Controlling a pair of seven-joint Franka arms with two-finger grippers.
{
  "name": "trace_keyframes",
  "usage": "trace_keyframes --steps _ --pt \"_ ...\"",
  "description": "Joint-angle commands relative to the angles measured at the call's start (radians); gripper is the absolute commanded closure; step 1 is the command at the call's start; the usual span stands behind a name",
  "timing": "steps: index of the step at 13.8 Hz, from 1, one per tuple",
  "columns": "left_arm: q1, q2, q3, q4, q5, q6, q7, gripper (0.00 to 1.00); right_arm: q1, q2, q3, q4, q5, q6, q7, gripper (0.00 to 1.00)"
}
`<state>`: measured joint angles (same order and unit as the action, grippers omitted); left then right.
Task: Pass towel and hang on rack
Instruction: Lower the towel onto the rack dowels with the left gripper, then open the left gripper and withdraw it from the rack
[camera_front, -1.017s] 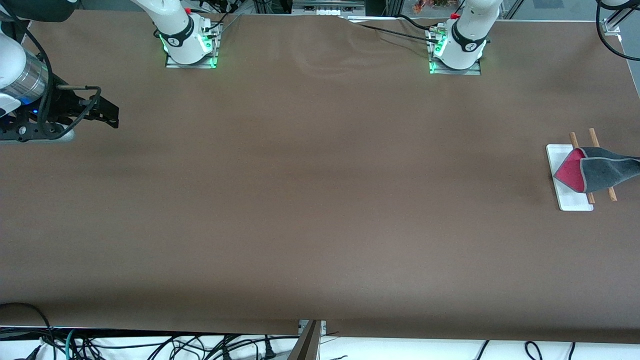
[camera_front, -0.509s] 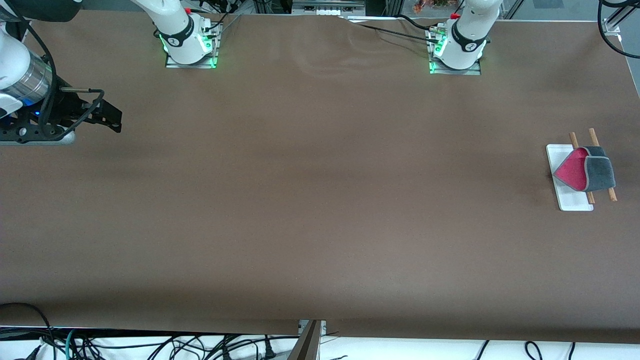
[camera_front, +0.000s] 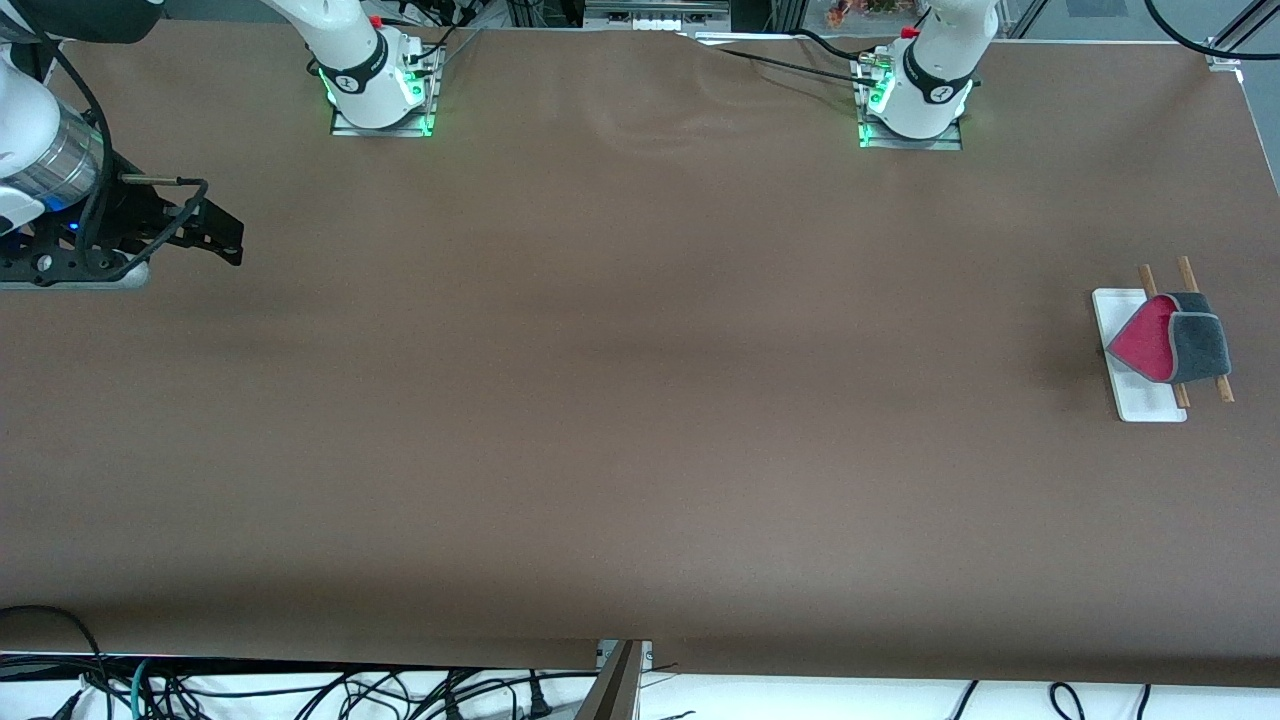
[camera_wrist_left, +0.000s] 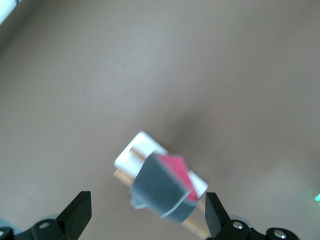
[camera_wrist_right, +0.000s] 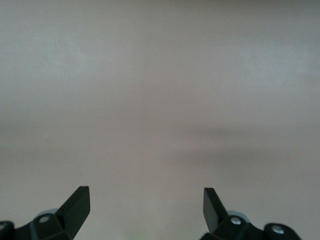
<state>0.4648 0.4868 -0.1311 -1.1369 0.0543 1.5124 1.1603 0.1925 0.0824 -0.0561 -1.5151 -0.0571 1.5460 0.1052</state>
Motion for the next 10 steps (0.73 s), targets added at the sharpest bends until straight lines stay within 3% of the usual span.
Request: trace_keyframes --steps 1,3,4,6,8,10 --pt "-0.075 -0.034 -0.059 -0.024 0.019 -0.049 -0.228 0.00 0.002 -0.010 0.001 0.006 -0.004 0.000 0.010 0.00" --pt "-0.096 -0.057 -0.143 -0.040 0.019 -0.060 -0.455 0.00 0.002 -0.010 0.001 0.006 0.003 0.002 0.010 0.00" --pt "-0.157 -0.092 -0.143 -0.069 0.021 -0.058 -0.547 0.00 0.004 -0.010 0.001 0.006 0.011 0.000 0.010 0.00" --pt "-0.251 -0.154 -0.125 -0.130 0.019 -0.052 -0.734 0.00 0.002 -0.010 -0.001 0.006 0.013 0.006 0.010 0.00" --pt "-0.314 -0.224 -0.107 -0.243 -0.061 -0.002 -0.911 0.00 0.002 -0.013 0.001 0.006 0.017 0.006 0.010 0.00" --pt "-0.395 -0.325 -0.029 -0.395 -0.099 0.108 -1.017 0.00 0.002 -0.013 0.001 0.006 0.017 0.008 0.010 0.00"
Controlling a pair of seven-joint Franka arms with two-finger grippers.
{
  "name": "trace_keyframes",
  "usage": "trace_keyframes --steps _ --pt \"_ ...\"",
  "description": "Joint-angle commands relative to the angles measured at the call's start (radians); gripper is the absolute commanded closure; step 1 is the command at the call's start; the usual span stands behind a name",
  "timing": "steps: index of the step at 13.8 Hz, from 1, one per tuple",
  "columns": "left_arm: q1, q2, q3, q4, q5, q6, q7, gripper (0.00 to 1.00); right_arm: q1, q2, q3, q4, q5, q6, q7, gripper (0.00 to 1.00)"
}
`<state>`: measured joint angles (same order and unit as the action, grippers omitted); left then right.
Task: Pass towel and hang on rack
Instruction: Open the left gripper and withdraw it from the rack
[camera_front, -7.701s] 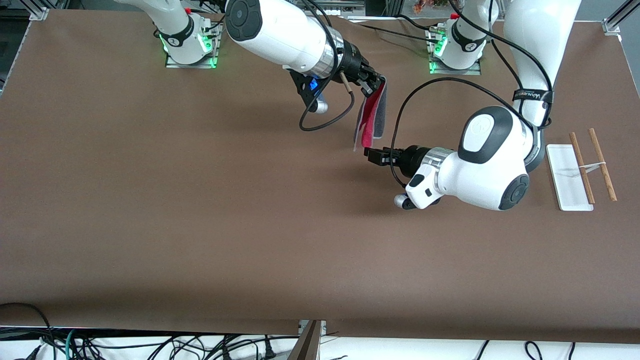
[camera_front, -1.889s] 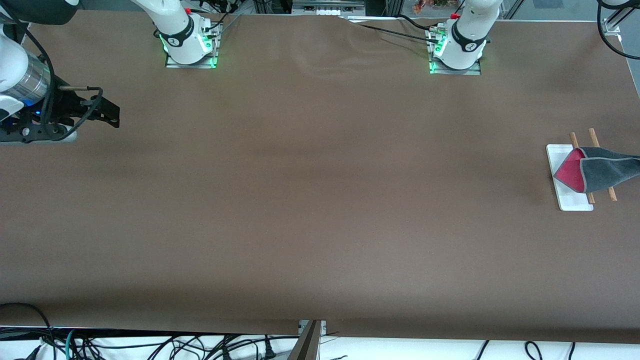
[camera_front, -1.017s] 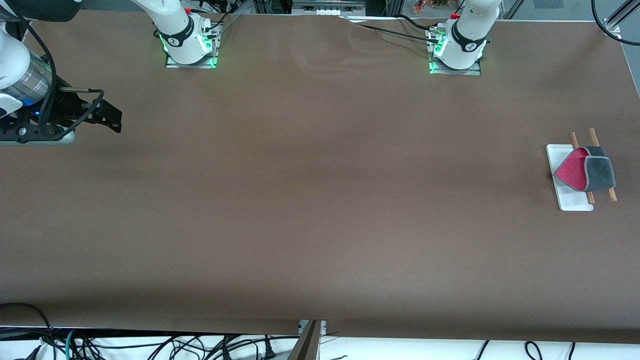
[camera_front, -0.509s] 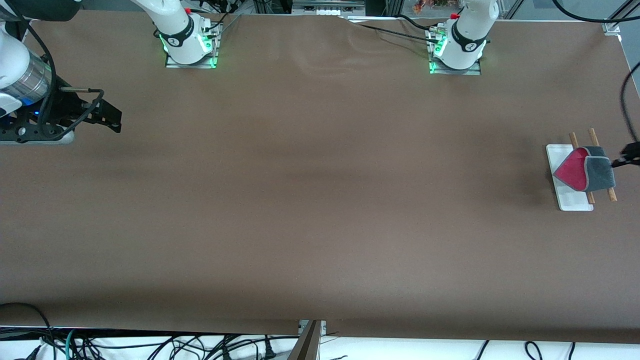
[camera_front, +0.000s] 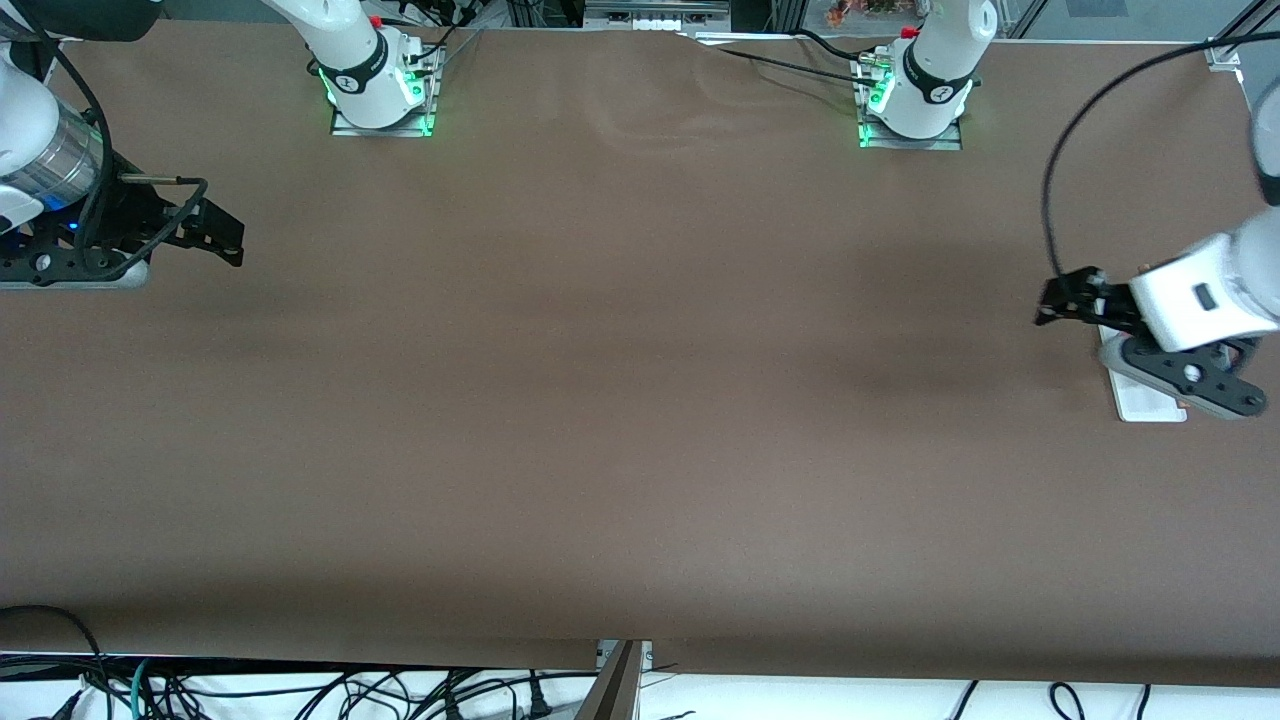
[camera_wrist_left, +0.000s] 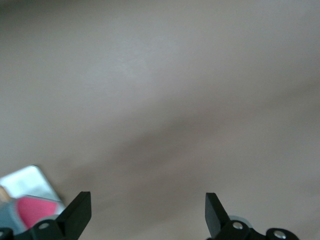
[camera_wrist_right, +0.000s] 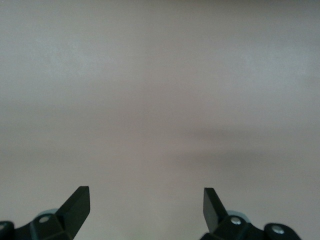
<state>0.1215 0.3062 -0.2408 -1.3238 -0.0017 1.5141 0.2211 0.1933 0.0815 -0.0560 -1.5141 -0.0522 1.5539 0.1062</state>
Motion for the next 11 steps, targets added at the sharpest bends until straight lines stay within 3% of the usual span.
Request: trace_keyframes --steps 1,3,4,6,11 --pt "-0.086 -0.200 0.093 -0.295 -0.026 0.156 -0.083 0.00 0.002 -0.012 0.001 0.005 0.012 0.000 0.009 0.00" --pt "-0.112 -0.326 0.094 -0.510 0.040 0.280 -0.110 0.00 0.002 -0.012 0.001 0.005 0.012 0.000 0.009 0.00" --pt "-0.115 -0.344 0.104 -0.532 0.045 0.306 -0.168 0.00 0.002 -0.012 0.001 0.005 0.012 0.000 0.009 0.00" --pt "-0.179 -0.348 0.193 -0.519 0.043 0.304 -0.268 0.00 0.002 -0.012 0.001 0.003 0.012 0.000 0.009 0.00" --pt "-0.174 -0.343 0.199 -0.511 0.040 0.282 -0.266 0.00 0.002 -0.012 0.001 0.005 0.012 0.000 0.009 0.00"
